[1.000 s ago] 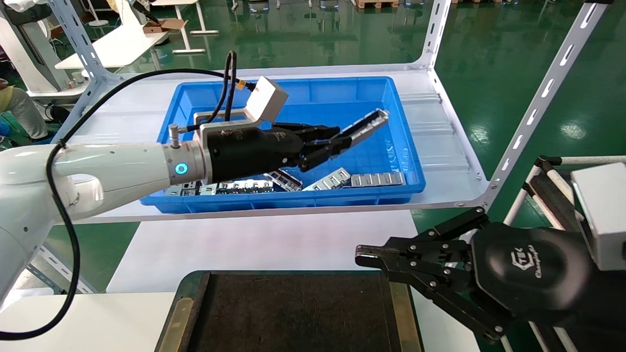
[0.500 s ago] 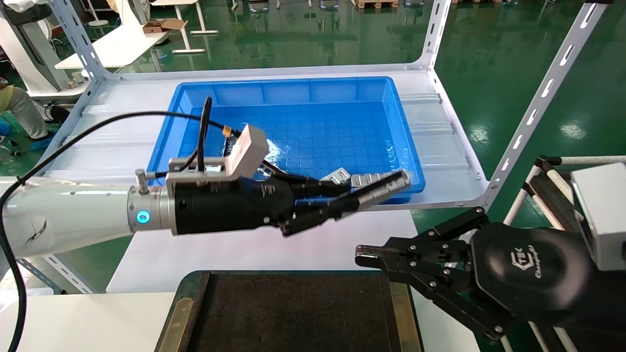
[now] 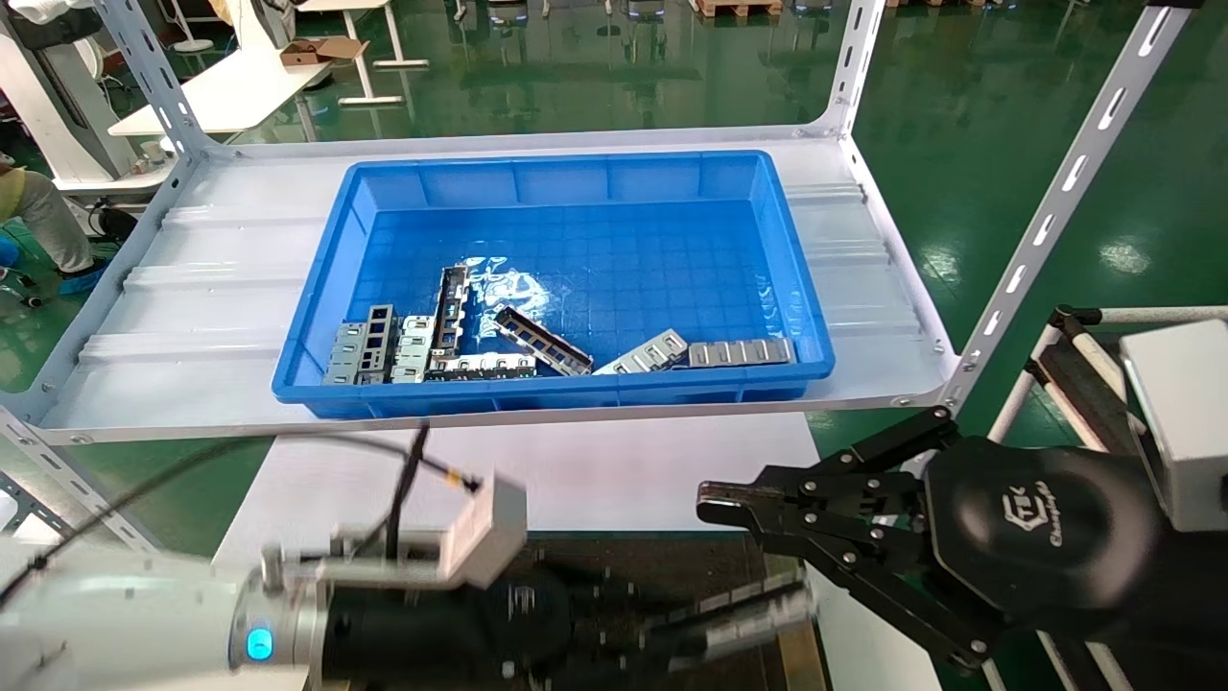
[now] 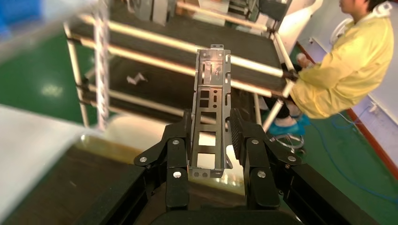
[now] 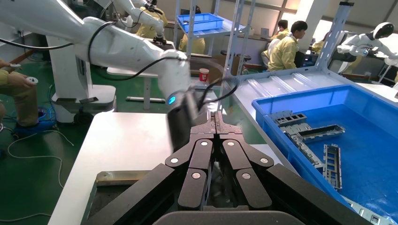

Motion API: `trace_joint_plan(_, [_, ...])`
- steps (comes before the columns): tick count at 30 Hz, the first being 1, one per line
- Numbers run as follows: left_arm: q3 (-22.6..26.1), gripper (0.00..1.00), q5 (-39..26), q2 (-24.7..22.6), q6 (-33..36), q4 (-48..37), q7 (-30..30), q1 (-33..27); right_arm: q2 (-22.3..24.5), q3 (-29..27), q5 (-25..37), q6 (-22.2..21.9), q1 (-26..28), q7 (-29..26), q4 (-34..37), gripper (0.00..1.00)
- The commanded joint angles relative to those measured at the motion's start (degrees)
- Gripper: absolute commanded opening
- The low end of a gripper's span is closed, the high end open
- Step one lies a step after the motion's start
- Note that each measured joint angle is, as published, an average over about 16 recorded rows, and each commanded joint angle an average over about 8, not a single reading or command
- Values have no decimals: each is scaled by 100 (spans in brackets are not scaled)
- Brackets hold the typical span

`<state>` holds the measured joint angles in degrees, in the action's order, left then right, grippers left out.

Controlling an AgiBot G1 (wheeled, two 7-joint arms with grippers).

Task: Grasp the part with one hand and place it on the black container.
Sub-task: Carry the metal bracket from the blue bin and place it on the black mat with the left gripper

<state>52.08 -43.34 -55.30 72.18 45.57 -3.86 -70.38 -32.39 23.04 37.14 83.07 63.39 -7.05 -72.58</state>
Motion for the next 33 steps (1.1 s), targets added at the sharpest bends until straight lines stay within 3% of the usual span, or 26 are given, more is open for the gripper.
trace_joint_plan(1, [22, 0, 16, 162, -199, 372, -109, 309, 0, 0, 0, 0, 0, 0, 0, 0])
trace_joint_plan(14, [272, 0, -403, 388, -3640, 1993, -1309, 1711, 0, 1, 0, 0, 0, 0, 0, 0])
trace_joint_plan(24, [487, 0, -581, -88, -5740, 2323, -1879, 2230, 0, 1, -1, 0, 0, 0, 0, 0])
trace_joint_plan(33, [729, 0, -452, -566, -7080, 2438, -2247, 2472, 0, 1, -1, 0, 0, 1, 0, 0])
